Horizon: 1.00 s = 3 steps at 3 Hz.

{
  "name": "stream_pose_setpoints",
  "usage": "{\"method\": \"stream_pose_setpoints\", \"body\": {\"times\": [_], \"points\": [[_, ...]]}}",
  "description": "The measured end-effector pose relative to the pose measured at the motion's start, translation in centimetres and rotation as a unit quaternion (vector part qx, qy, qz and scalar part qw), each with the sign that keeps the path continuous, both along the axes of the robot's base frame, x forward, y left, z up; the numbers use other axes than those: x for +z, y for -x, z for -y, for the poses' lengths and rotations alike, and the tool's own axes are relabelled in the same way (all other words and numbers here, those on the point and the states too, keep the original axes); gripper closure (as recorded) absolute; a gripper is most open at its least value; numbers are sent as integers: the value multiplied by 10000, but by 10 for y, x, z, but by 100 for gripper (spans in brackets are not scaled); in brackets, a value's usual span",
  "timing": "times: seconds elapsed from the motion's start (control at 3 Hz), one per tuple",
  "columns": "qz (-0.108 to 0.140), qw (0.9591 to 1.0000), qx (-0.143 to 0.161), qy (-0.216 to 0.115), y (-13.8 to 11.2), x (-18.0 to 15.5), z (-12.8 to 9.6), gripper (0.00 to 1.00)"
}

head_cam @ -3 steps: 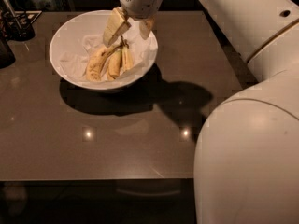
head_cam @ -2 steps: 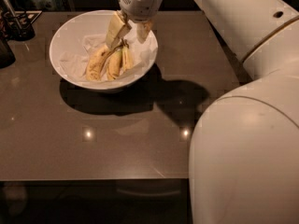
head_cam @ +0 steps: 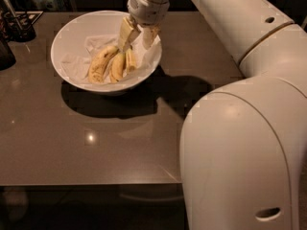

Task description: Pick banana from white bowl

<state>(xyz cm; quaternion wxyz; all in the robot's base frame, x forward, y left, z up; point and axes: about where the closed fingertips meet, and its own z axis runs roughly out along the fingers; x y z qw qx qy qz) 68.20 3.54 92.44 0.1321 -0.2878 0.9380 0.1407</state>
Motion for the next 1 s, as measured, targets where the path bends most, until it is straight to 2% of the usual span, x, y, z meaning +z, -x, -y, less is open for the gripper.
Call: {"method": "stream_pose_setpoints", "body": {"times": [0.33, 0.67, 1.0], "points": [[-117, 9999, -18, 36, -5, -11, 0, 46], [-212, 9998, 14, 62, -7, -19, -3, 54], [-257, 9996, 34, 74, -6, -23, -4, 54]]}}
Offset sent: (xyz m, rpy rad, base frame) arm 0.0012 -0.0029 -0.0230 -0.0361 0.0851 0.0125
